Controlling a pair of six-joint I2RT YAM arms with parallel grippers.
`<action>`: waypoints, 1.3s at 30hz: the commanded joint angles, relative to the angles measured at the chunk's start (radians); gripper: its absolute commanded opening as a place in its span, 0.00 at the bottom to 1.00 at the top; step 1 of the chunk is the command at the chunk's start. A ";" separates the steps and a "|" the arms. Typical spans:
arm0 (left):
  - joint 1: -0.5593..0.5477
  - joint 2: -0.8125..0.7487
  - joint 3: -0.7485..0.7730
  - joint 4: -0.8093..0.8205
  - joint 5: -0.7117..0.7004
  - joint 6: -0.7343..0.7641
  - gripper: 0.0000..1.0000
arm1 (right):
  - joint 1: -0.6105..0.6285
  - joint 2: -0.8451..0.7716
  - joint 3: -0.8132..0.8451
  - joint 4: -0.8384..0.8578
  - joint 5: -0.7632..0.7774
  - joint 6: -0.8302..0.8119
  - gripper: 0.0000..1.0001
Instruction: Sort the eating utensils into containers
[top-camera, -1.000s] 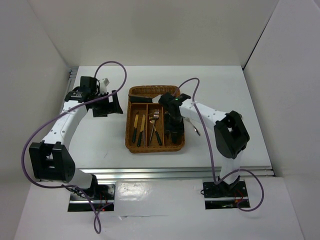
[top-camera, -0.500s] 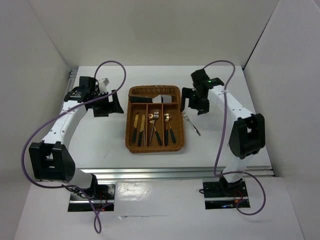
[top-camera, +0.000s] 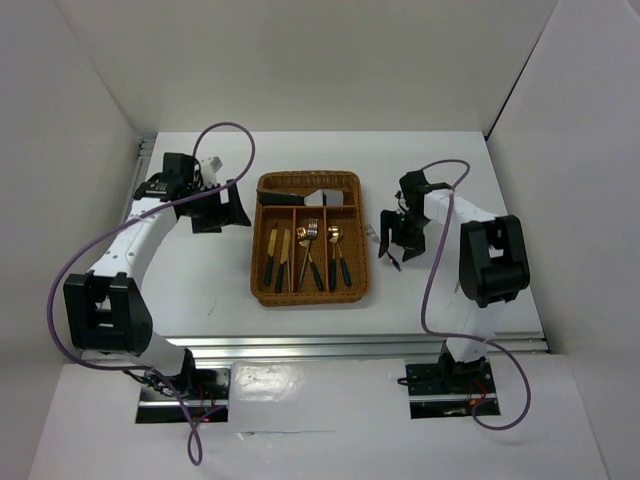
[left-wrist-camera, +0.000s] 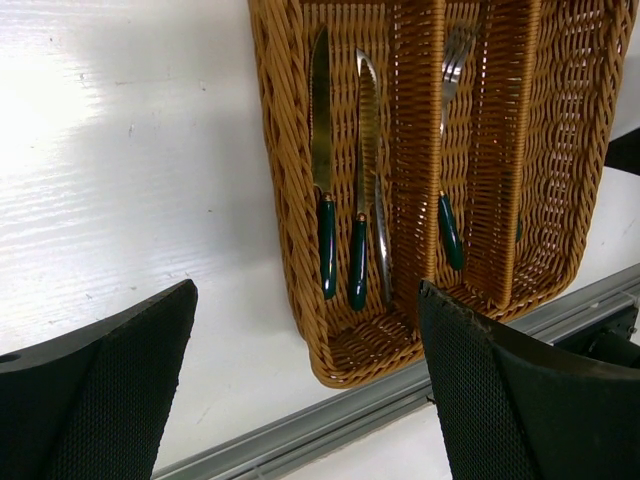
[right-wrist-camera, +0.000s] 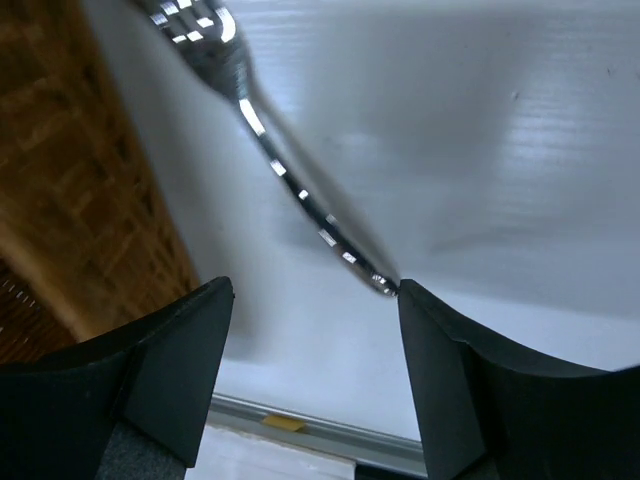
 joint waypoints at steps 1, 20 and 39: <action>0.007 0.015 -0.018 0.034 0.022 0.012 0.95 | 0.007 0.072 0.033 0.049 0.041 0.004 0.74; 0.007 0.033 -0.008 0.025 0.013 0.012 0.95 | 0.007 0.175 -0.001 0.032 0.198 0.128 0.00; 0.044 -0.016 -0.008 0.007 0.024 0.040 0.95 | 0.448 0.152 0.623 -0.319 0.236 0.318 0.00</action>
